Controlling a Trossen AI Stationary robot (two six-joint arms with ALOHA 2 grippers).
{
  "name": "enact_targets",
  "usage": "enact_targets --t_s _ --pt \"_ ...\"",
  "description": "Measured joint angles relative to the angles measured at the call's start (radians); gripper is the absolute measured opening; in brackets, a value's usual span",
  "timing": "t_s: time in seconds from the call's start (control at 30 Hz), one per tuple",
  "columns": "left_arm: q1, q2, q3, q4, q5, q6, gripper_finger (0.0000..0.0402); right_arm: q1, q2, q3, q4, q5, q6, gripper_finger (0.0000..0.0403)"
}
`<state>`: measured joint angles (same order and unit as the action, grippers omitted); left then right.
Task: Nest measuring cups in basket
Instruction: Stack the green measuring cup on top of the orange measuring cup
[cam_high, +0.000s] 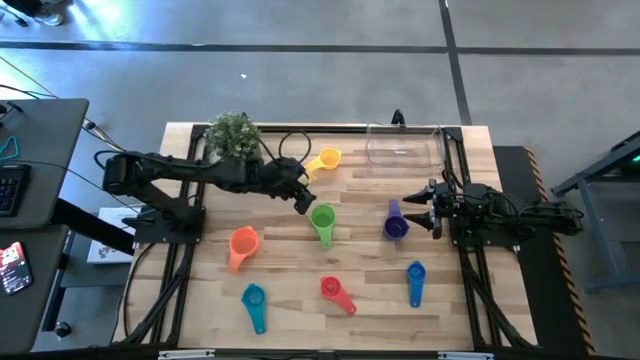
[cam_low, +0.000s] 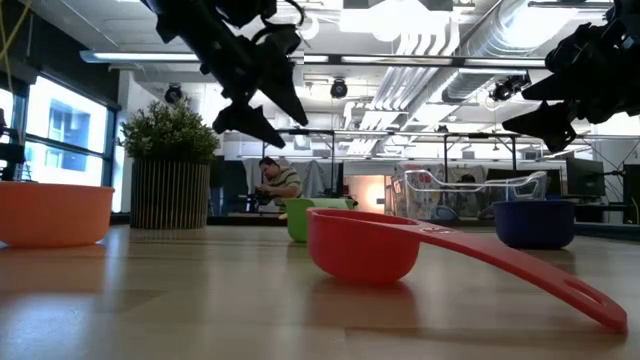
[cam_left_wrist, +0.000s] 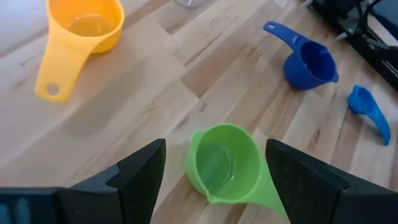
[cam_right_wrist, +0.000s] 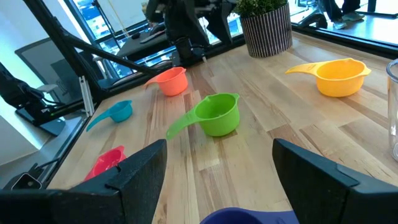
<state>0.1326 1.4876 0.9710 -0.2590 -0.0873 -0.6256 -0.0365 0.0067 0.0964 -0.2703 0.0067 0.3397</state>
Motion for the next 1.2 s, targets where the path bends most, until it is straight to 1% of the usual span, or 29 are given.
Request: enact_targets --t_s 0.27,0.6,0.77,0.97,1.2 --pt "-0.024 0.076 0.0 0.046 -0.023 -0.036 0.0266 0.0 0.0 0.0 0.0 0.0 0.0 0.0284" --pt "-0.038 0.174 0.0 0.077 -0.023 -0.062 0.0266 0.0 0.0 0.0 0.0 0.0 0.0 0.0284" --pt "-0.043 0.201 0.0 0.076 -0.019 -0.054 0.0266 0.0 0.0 0.0 0.0 0.0 0.0 0.0284" --pt "-0.049 0.226 -0.001 0.079 0.012 -0.053 0.0266 0.0 0.0 0.0 0.0 0.0 0.0 0.0284" --pt "-0.053 0.235 -0.001 0.066 -0.001 -0.035 0.0266 0.0 0.0 0.0 0.0 0.0 0.0 0.0284"
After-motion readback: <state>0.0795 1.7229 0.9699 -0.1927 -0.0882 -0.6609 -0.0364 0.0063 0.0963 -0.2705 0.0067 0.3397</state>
